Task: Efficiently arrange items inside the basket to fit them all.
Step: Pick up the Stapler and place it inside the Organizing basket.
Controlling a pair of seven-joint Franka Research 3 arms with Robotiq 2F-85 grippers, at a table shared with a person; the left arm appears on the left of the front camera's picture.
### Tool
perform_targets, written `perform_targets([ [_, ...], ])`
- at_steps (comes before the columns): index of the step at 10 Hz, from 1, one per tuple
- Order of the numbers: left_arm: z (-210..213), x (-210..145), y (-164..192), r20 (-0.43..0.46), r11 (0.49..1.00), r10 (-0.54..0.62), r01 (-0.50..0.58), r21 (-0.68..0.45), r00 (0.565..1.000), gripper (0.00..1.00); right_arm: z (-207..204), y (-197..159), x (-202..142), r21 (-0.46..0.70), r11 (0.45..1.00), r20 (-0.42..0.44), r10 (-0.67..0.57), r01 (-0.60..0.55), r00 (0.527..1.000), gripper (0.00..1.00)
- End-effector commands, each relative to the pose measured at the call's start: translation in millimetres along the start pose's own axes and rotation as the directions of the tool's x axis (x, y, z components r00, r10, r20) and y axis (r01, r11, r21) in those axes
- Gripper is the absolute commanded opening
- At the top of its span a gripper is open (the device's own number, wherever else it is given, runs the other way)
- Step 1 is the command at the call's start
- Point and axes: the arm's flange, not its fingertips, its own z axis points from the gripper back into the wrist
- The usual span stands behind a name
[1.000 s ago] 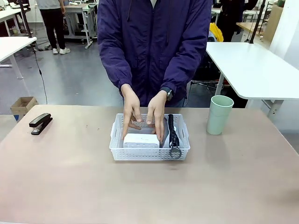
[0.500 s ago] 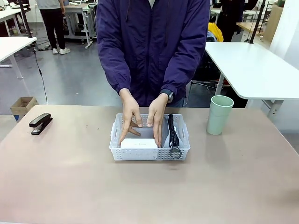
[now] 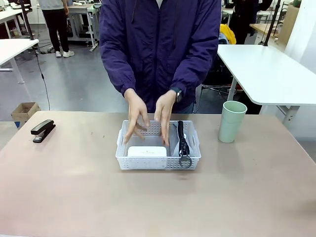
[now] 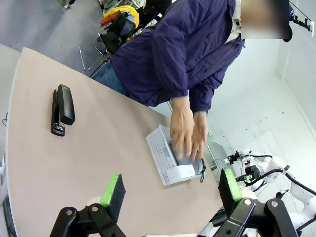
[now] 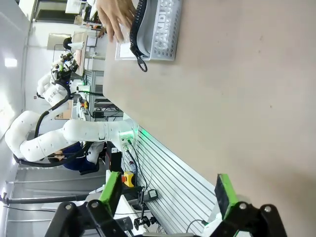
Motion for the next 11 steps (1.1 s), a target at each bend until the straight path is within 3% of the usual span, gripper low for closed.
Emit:
perform_targets([
  [1,-1.5,-1.7,-2.4,0.019,1.0,-0.022,0.023,-0.018,1.0,1.0,3.4,2.4,-2.8,-0.003,1.0,-0.007,-0.001,0.001,1.0,1.0],
  [2,0.0,0.0,0.0,0.0,1.0,0.0,0.0,0.0,1.0,1.0,3.4,2.4,-2.8,-0.003,1.0,-0.007,-0.001,0.001,1.0,1.0],
  [3,-3.6,8.4,-7.2,-0.082,0.998,-0.044,0.047,0.043,0.996,1.0,3.4,2.4,-2.8,-0.003,1.0,-0.007,-0.001,0.001,1.0,1.0],
  [5,-44.3,45.4,-29.3,-0.203,0.965,-0.087,0.133,0.226,0.975,1.0,3.4,2.4,-2.8,-0.003,1.0,-0.007,-0.001,0.001,1.0,1.0],
  [7,-106.7,87.4,-43.4,-0.422,0.932,-0.05,0.194,0.305,0.905,1.0,3.4,2.4,-2.8,-0.003,1.0,-0.007,-0.001,0.001,1.0,1.0],
  [10,-186.9,114.8,-36.0,-0.588,0.844,-0.014,0.326,0.427,0.808,1.0,3.4,2.4,-2.8,-0.003,1.0,-0.007,-0.001,0.001,1.0,1.0],
  [11,-205.7,116.9,-29.4,-0.688,0.809,-0.009,0.409,0.421,0.726,1.0,3.4,2.4,-2.8,-0.003,1.0,-0.007,-0.001,0.001,1.0,1.0],
])
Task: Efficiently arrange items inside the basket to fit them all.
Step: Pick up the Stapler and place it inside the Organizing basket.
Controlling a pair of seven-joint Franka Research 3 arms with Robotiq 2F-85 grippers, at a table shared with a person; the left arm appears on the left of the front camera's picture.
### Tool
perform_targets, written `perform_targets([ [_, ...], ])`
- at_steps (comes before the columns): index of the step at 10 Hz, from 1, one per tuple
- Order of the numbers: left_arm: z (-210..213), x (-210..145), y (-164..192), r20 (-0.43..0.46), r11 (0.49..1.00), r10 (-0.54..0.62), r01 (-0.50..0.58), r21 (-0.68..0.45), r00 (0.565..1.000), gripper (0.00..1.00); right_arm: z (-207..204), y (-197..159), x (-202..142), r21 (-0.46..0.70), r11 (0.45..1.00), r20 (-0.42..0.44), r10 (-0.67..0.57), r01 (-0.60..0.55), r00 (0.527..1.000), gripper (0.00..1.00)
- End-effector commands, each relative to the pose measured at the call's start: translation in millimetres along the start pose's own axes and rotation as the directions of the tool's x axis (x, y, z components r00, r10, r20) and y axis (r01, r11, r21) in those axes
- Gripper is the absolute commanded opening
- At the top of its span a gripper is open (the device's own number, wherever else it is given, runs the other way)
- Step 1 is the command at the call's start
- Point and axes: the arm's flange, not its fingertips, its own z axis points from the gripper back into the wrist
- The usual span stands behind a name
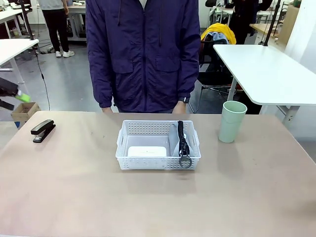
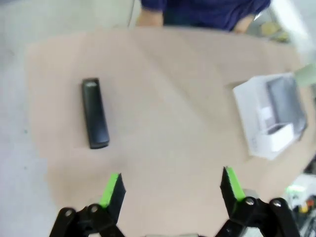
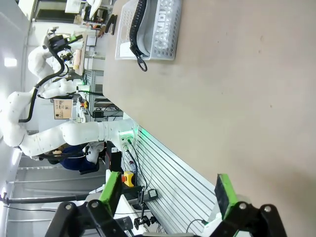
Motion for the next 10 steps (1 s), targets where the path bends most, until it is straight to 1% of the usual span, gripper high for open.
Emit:
perform_targets([
  [1,-10.9,19.0,11.2,-0.169,0.984,-0.038,0.066,0.166,0.985,1.0,3.6,2.0,-2.8,-0.002,1.0,-0.005,0.0,0.0,1.0,1.0],
  [3,-22.2,38.3,3.2,-0.176,0.973,-0.035,0.074,0.22,0.984,1.0,3.6,2.0,-2.8,-0.002,1.0,-0.005,0.0,0.0,1.0,1.0],
  [4,-27.7,46.9,-0.5,-0.034,0.98,0.007,0.0,0.198,0.999,1.0,3.6,2.0,-2.8,-0.002,1.0,-0.005,0.0,0.0,1.0,1.0],
  [5,-29.8,27.9,10.2,-0.174,0.979,-0.046,0.08,0.19,0.984,1.0,3.6,2.0,-2.8,-0.002,1.0,-0.005,0.0,0.0,1.0,1.0],
  [7,-29.8,27.9,10.2,-0.174,0.979,-0.046,0.08,0.19,0.984,1.0,3.6,2.0,-2.8,-0.002,1.0,-0.005,0.0,0.0,1.0,1.0],
  [8,-31.6,37.4,5.9,-0.15,0.977,-0.035,0.065,0.205,0.988,1.0,3.6,2.0,-2.8,-0.002,1.0,-0.005,0.0,0.0,1.0,1.0],
  [9,-38.4,42.9,3.3,-0.237,0.965,-0.04,0.099,0.242,0.971,1.0,3.6,2.0,-2.8,-0.002,1.0,-0.005,0.0,0.0,1.0,1.0],
  [10,-55.2,67.5,2.3,-0.318,0.953,0.001,0.096,0.289,0.948,1.0,3.6,2.0,-2.8,-0.002,1.0,-0.005,0.0,0.0,1.0,1.0],
])
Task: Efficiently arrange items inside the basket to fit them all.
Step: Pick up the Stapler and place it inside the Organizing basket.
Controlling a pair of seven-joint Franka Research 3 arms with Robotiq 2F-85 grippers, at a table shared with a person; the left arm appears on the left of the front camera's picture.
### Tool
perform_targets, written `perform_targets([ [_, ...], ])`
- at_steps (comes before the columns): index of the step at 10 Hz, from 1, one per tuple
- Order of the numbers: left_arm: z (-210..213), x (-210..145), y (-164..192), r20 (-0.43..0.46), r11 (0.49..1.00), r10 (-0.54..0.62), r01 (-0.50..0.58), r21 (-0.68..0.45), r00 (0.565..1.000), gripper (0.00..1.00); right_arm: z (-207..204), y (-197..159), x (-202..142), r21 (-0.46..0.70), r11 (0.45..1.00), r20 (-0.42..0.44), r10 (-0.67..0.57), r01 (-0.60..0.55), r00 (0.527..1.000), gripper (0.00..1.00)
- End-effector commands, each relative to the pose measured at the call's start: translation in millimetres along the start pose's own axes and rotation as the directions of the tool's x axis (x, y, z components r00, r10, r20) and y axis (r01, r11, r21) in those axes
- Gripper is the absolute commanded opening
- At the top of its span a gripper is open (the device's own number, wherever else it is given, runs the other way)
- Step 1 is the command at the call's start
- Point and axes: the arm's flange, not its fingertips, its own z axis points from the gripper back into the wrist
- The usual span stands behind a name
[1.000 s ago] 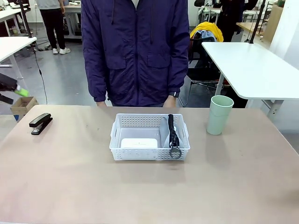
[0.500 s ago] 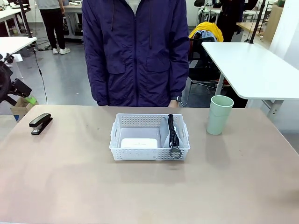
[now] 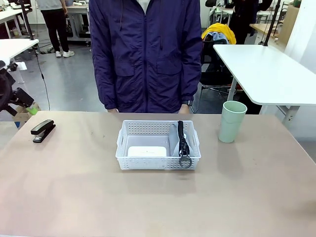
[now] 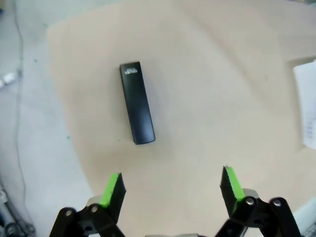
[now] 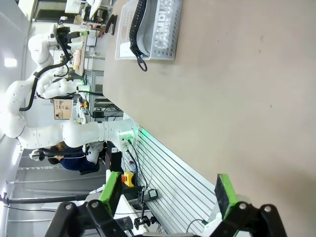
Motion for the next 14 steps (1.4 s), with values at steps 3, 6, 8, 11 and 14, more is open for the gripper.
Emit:
perform_targets([
  [3,-40.0,70.0,-10.7,-0.22,0.997,0.038,-0.022,0.076,0.975,1.0,3.1,2.2,-2.3,-0.003,1.0,-0.006,0.001,-0.001,1.0,1.0],
  [6,-77.1,84.5,-2.3,-0.252,0.974,0.181,-0.138,0.179,0.951,1.0,3.1,2.2,-2.3,-0.003,1.0,-0.006,0.001,-0.001,1.0,1.0],
  [8,-102.3,86.0,9.2,-0.284,0.968,0.182,-0.121,0.22,0.941,1.0,3.1,2.2,-2.3,-0.003,1.0,-0.006,0.001,-0.001,1.0,1.0],
  [11,-125.8,85.6,15.4,-0.302,0.959,0.204,-0.127,0.254,0.931,1.0,3.1,2.2,-2.3,-0.003,1.0,-0.006,0.001,-0.001,1.0,1.0],
  [14,-131.7,87.3,20.6,-0.309,0.963,0.201,-0.13,0.237,0.93,1.0,3.1,2.2,-2.3,-0.003,1.0,-0.006,0.001,-0.001,1.0,1.0],
])
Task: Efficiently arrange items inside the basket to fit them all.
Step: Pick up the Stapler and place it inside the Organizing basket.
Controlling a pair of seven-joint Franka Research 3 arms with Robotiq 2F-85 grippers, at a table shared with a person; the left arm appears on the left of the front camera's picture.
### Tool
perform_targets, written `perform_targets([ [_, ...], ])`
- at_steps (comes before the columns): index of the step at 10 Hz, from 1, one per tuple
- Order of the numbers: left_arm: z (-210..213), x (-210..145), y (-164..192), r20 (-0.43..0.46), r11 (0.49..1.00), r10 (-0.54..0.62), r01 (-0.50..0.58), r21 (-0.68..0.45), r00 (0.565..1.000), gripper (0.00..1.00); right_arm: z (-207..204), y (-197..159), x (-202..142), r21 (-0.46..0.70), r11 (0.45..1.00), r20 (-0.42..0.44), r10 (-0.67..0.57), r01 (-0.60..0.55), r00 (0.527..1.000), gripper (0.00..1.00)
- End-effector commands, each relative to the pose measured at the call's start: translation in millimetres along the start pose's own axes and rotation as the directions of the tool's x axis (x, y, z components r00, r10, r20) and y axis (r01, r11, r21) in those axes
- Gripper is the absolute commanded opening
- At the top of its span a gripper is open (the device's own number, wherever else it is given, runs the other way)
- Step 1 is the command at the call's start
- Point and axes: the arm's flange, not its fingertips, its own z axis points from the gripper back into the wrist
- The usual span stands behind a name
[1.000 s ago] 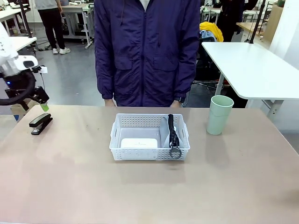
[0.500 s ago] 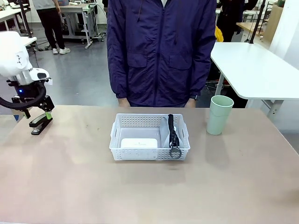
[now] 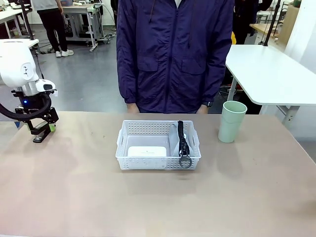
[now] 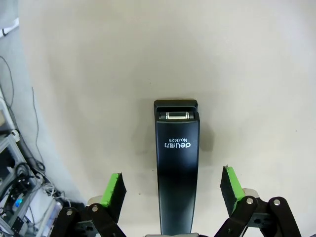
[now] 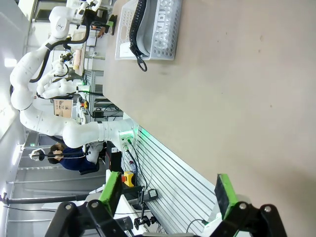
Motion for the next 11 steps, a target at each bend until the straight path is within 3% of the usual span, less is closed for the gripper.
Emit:
perform_targets([
  [1,1.7,6.3,-0.3,-0.012,1.0,0.025,-0.025,0.017,1.0,1.0,3.2,2.0,-2.4,-0.002,1.0,-0.005,0.001,-0.001,1.0,1.0],
  [5,-6.5,11.1,0.1,-0.003,1.0,0.003,-0.003,0.0,1.0,1.0,3.2,2.0,-2.4,-0.002,1.0,-0.005,0.001,-0.001,1.0,1.0],
  [6,-6.8,12.0,-1.0,-0.012,1.0,0.013,-0.013,0.011,1.0,0.42,3.2,2.0,-2.4,-0.002,1.0,-0.005,0.001,-0.001,1.0,1.0],
  [7,-6.5,13.0,-0.7,-0.023,1.0,0.013,-0.013,0.003,1.0,0.42,3.2,2.0,-2.4,-0.002,1.0,-0.005,0.001,-0.001,1.0,1.0],
  [8,-7.8,14.7,-1.0,-0.029,1.0,0.013,-0.013,0.012,1.0,0.0,3.2,2.0,-2.4,-0.002,1.0,-0.005,0.001,-0.001,1.0,1.0],
  [9,-9.8,17.0,-0.8,-0.035,1.0,0.02,-0.02,0.016,0.999,0.38,3.2,2.0,-2.4,-0.002,1.0,-0.005,0.001,-0.001,1.0,1.0],
  [10,-11.2,18.2,-0.6,-0.047,1.0,0.013,-0.013,0.008,0.999,0.0,3.2,2.0,-2.4,-0.002,1.0,-0.005,0.001,-0.001,1.0,1.0],
  [11,-11.5,17.8,-0.7,-0.048,1.0,0.015,-0.014,0.011,0.999,0.14,3.2,2.0,-2.4,-0.002,1.0,-0.005,0.001,-0.001,1.0,1.0],
])
